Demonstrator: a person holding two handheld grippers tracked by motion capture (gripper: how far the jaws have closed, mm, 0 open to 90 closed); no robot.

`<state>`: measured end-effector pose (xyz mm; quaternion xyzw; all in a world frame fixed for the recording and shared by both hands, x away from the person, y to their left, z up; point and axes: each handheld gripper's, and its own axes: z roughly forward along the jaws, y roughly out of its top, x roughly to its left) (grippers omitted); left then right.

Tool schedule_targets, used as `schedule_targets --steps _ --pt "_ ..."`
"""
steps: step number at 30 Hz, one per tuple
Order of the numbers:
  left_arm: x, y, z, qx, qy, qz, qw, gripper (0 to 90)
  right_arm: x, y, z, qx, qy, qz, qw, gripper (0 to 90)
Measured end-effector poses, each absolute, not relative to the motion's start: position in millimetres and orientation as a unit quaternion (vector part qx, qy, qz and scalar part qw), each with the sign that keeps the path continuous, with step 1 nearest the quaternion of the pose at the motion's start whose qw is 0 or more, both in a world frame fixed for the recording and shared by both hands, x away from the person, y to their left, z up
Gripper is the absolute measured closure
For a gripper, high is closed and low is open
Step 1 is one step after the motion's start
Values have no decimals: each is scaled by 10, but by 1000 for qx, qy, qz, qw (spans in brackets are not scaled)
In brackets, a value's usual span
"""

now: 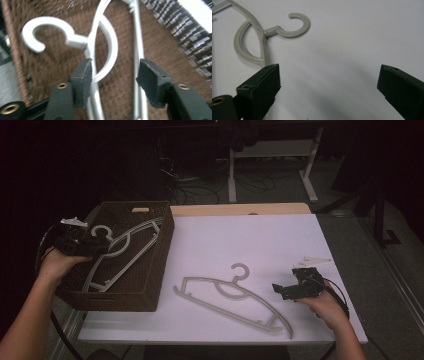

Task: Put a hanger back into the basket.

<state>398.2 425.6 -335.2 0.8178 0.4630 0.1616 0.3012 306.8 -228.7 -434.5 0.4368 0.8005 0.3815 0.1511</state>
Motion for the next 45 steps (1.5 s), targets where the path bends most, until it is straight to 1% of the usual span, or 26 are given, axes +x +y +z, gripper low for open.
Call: schedule_targets --steps 8,15,18,28,31,32,33,42,45 --pt "3928 3948 -3186 812 411 134 393 302 3067 -2286 -4342 436 801 382 151 43" --pt "3862 3655 -3087 805 373 114 448 219 3067 -2289 -4338 436 801 383 150 44" --pt "3829 3519 -3055 806 356 111 460 178 3069 -2289 -4337 435 801 383 150 44" --pt "3751 3018 -3018 810 309 95 490 107 3066 -2285 -4311 432 801 385 151 45" --pt "3728 2851 -3046 811 298 86 497 84 3063 -2279 -4304 431 802 386 151 45" --pt "3728 2851 -3046 811 298 86 497 77 3063 -2279 -4304 431 802 386 151 45" --pt "3716 2738 -3070 811 290 78 501 77 3062 -2277 -4303 431 802 386 150 45" --pt "3680 2247 -3226 814 266 56 513 7 3046 -2254 -4274 423 811 381 137 50" --pt "3660 2113 -3288 816 258 49 514 7 3033 -2225 -4247 417 815 381 128 89"
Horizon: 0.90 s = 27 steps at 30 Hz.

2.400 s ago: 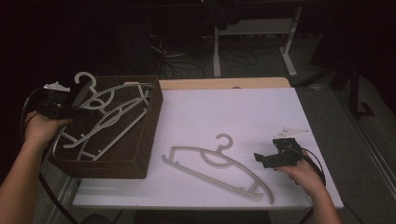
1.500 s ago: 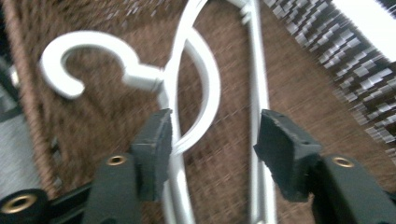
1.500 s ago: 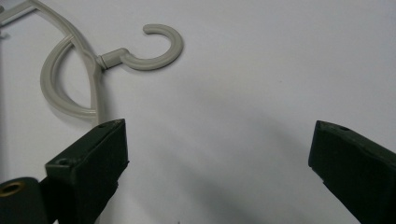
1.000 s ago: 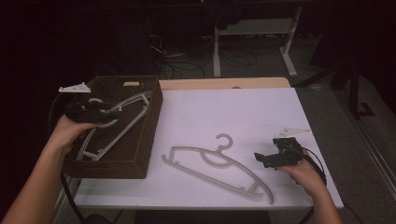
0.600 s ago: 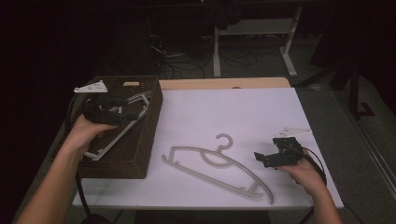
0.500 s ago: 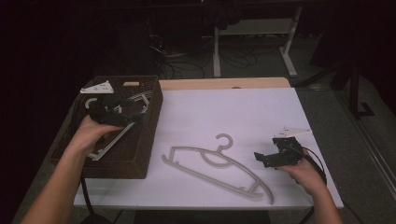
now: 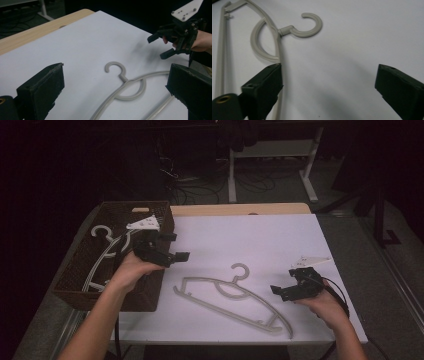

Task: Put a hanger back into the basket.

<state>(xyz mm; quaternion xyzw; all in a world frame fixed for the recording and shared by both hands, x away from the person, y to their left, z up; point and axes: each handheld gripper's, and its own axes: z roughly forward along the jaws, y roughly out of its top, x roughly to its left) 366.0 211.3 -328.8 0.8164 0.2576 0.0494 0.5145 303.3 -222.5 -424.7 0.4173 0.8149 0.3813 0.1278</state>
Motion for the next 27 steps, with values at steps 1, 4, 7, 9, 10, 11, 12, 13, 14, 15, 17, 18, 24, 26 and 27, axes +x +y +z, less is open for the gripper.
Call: schedule_targets --steps 1,4,7,9,10,11,12,13,14,15,17,18,24,26,27 --pt "3655 2068 -3315 818 254 48 513 7 3027 -2215 -4238 415 816 382 126 101" --pt "3645 1952 -3406 819 248 37 516 8 3004 -2173 -4221 406 821 384 118 159" --pt "3627 1861 -3505 818 243 28 520 8 2977 -2129 -4219 398 826 384 108 250" --pt "3623 1798 -3570 824 242 22 512 8 2962 -2087 -4221 392 831 383 98 318" --pt "3614 1774 -3591 826 240 24 509 8 2957 -2065 -4223 385 835 382 96 363" --pt "3605 1755 -3611 826 239 24 511 8 2950 -2040 -4225 383 836 381 95 405" --pt "3601 1737 -3630 826 238 22 511 8 2947 -2019 -4229 379 839 381 90 454" --pt "3599 1719 -3650 828 238 20 508 8 2945 -1998 -4236 374 841 380 85 491" --pt "3596 1699 -3668 830 236 20 505 8 2943 -1973 -4244 370 844 379 80 541" --pt "3593 1682 -3685 831 235 20 503 8 2939 -1944 -4252 367 847 376 74 576" --pt "3586 1654 -3716 832 234 18 502 8 2931 -1891 -4269 358 853 373 68 652" --pt "3582 1640 -3730 833 234 17 502 8 2925 -1867 -4273 354 856 372 63 689" --pt "3570 1590 -3782 837 232 13 495 8 2900 -1712 -4346 331 876 349 38 856" --pt "3567 1578 -3793 837 232 12 495 8 2897 -1680 -4376 325 882 338 36 881" --pt "3567 1575 -3796 838 232 12 494 8 2897 -1664 -4395 323 885 332 34 886"
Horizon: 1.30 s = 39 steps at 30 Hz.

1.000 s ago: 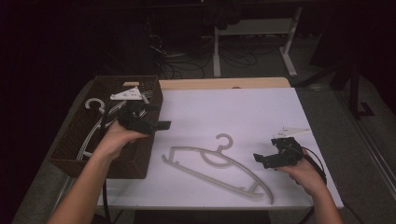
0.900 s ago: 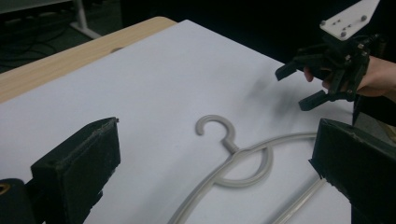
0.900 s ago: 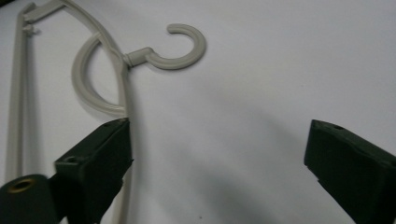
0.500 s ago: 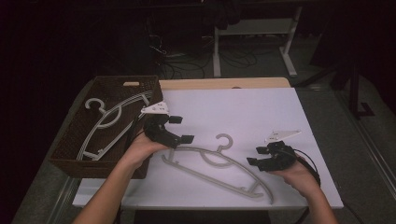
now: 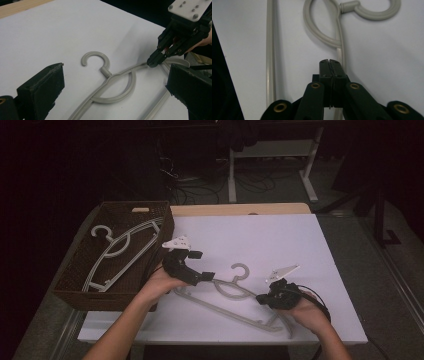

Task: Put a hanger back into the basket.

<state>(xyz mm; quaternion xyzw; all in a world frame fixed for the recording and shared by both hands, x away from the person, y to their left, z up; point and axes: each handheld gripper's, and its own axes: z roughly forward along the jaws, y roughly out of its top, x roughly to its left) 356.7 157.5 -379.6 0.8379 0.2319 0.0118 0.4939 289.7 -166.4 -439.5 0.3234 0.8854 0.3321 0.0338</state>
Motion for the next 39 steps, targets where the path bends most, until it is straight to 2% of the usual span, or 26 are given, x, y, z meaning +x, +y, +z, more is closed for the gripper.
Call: schedule_targets --steps 9,17,39 --pt "3568 1566 -3822 840 234 10 490 9 2907 -1633 -4451 324 896 303 33 889" --pt "3568 1546 -3843 841 233 7 487 8 2971 -1743 -4454 344 894 281 61 890" --pt "3559 1484 -3918 847 236 -6 477 9 3631 -2260 -4442 456 842 245 149 891"
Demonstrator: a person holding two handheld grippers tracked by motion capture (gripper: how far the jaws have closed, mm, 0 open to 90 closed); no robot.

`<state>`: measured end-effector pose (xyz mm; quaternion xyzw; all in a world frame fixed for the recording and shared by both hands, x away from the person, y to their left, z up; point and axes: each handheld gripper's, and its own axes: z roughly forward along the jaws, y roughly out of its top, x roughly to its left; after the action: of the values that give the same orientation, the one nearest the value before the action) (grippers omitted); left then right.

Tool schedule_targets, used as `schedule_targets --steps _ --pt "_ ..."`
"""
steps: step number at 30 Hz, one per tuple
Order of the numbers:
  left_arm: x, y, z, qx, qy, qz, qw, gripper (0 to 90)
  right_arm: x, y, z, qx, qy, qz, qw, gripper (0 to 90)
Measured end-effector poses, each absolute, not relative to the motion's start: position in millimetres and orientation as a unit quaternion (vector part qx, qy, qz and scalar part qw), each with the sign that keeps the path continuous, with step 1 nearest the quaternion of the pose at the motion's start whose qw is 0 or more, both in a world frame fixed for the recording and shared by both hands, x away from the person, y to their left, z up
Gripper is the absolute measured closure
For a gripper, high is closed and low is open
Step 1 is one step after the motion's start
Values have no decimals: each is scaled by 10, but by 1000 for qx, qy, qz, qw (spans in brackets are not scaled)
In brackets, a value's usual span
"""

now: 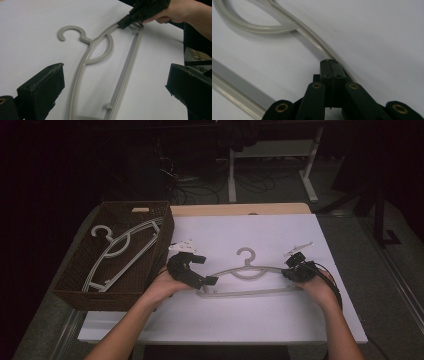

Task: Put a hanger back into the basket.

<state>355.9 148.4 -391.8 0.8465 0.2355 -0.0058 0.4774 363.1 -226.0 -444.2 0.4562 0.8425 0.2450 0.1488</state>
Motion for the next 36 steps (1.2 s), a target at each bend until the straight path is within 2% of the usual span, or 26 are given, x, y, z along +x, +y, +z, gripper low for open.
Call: schedule_targets --steps 5,16,26,36 --pt "3559 1476 -3943 849 235 -10 474 11 3583 -2272 -4359 457 833 281 138 890" --pt "3544 1466 -4006 853 230 -6 469 11 3237 -2367 -4165 458 819 321 129 890" --pt "3543 1465 -4052 854 233 -5 465 11 3037 -2433 -4263 467 820 305 126 890" --pt "3558 1455 -4108 859 231 -9 458 11 3064 -2455 -4362 474 824 287 120 890"
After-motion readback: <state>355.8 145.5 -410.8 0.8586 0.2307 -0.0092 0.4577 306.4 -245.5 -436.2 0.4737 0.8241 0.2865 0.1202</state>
